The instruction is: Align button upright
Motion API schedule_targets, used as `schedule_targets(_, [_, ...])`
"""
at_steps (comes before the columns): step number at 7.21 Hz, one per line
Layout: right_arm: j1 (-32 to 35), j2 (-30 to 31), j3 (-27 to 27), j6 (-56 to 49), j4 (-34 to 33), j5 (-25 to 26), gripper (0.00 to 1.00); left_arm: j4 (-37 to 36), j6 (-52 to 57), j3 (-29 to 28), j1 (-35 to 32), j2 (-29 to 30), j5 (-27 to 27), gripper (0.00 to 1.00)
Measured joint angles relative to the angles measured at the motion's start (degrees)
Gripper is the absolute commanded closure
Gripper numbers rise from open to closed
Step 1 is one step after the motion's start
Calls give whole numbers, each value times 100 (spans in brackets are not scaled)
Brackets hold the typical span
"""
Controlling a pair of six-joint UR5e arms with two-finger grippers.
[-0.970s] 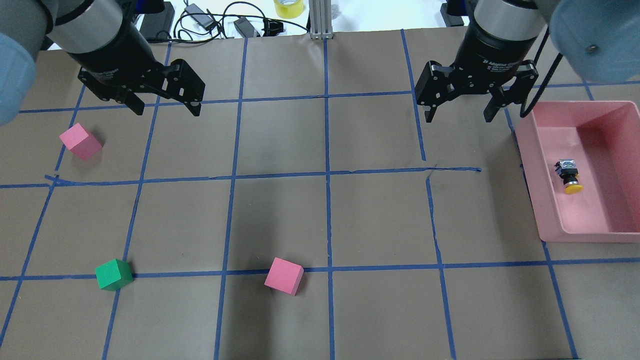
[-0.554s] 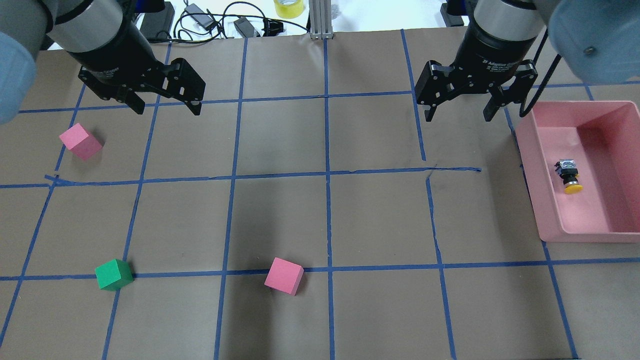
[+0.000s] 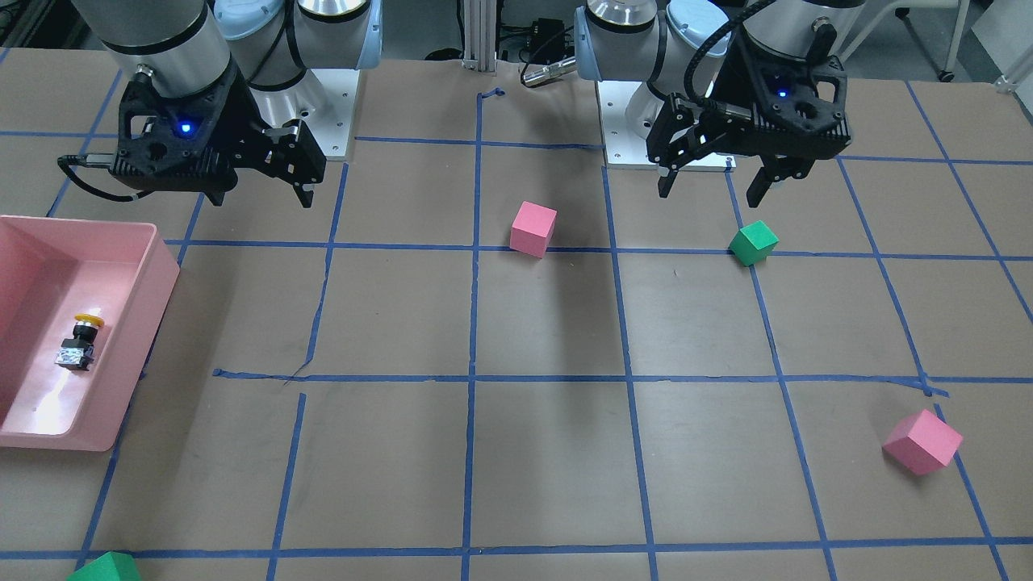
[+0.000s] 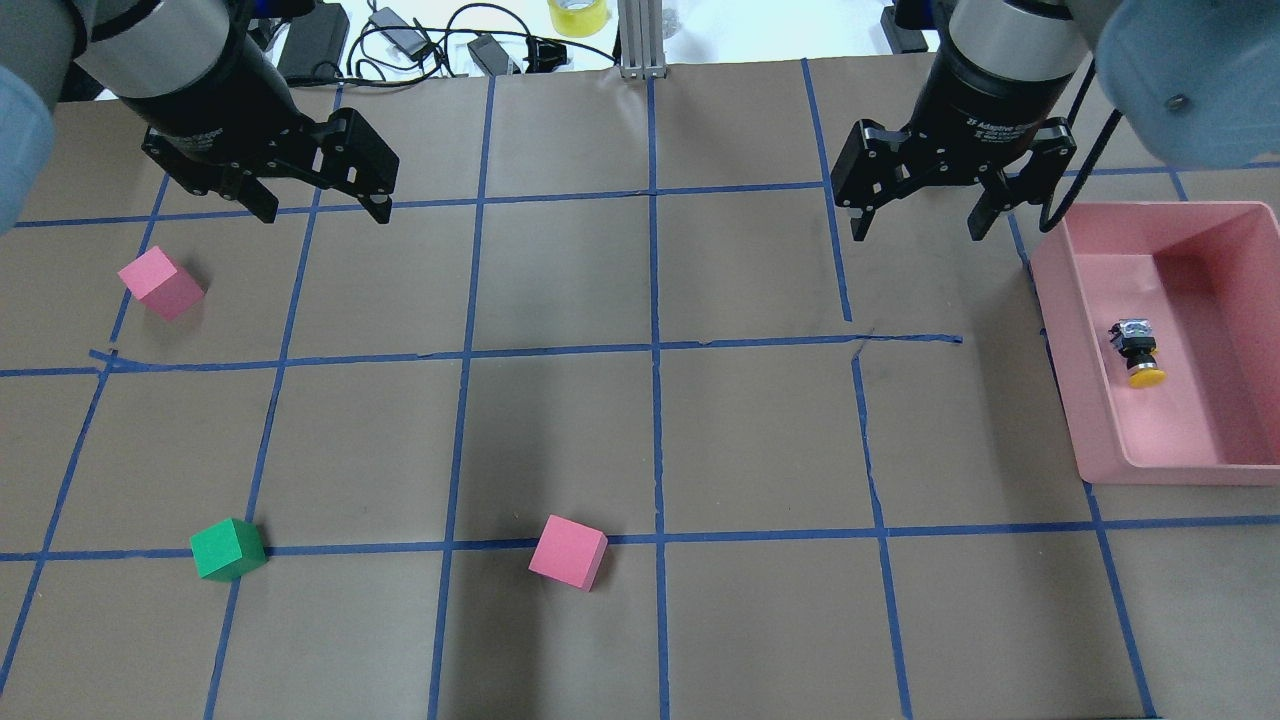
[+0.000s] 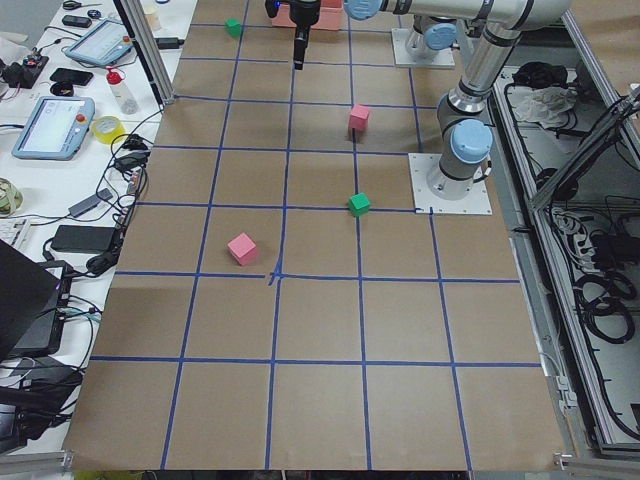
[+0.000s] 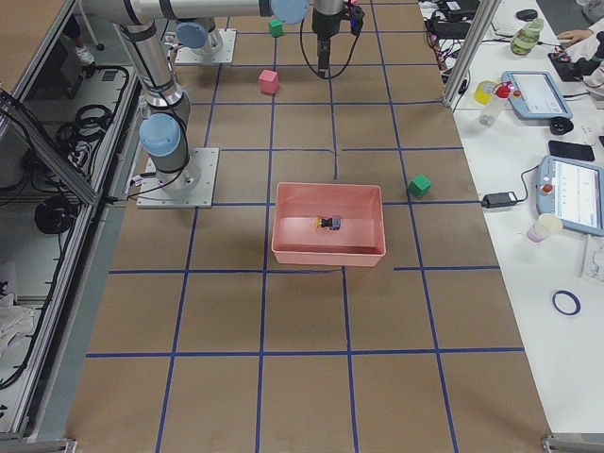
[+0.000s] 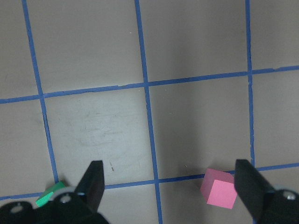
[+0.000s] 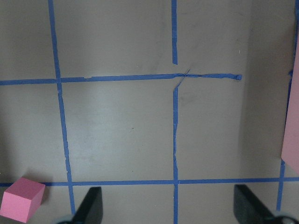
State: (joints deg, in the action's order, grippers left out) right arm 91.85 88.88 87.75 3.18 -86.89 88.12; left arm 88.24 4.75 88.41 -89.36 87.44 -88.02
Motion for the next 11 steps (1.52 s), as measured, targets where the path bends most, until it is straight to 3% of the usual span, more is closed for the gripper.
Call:
schedule_targets(3, [-408, -2, 2, -315, -97, 5, 0, 28, -1, -39, 0, -17, 16, 0])
schedule_targets(11, [-2329, -150, 283, -1997, -145, 153, 0, 62, -3, -35, 12, -68, -28, 0])
